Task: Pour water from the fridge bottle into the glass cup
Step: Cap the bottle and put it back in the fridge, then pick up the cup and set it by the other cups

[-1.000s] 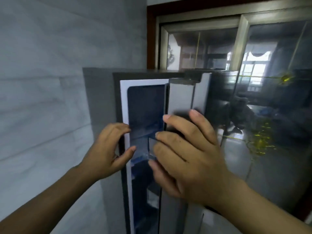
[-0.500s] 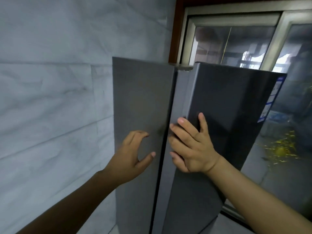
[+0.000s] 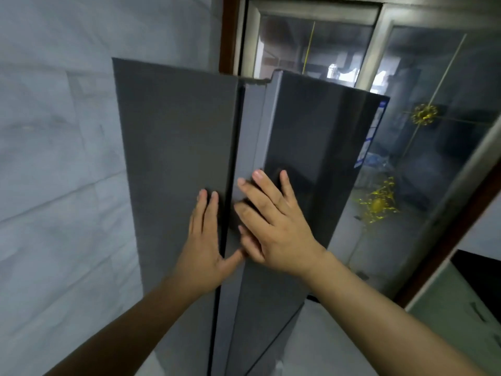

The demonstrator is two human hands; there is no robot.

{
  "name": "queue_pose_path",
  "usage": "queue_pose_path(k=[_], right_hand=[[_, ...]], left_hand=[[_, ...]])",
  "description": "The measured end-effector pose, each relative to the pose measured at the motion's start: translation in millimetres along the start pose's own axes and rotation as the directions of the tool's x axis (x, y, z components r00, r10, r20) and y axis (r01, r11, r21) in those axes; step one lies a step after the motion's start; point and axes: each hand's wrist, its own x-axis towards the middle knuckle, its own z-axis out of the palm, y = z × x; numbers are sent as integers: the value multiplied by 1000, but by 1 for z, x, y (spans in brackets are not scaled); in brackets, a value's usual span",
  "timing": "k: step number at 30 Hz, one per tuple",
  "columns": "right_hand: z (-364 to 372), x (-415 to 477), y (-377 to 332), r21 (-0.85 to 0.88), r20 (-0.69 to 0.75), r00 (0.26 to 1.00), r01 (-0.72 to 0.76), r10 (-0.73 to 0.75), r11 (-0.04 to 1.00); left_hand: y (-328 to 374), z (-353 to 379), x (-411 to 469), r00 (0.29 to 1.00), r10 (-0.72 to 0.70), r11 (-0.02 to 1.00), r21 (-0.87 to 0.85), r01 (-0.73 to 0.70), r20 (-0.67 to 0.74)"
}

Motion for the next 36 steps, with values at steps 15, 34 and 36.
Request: queue_pose_path(k=[15,34,36], right_hand=[[-178,-148,-6,-207,823,319,-602,470,771],[-574,-515,-98,-774,308,-540,-621,784,-123],[-600,-541,-111,-788,222,-602,-574,767,-223]], left_hand=[[172,-7,-80,925,-26,968,241,-72,379],[525,287,-292,222,307,739,-85,-668,926],[557,307,-314,154,392,703,-187,-686,907]])
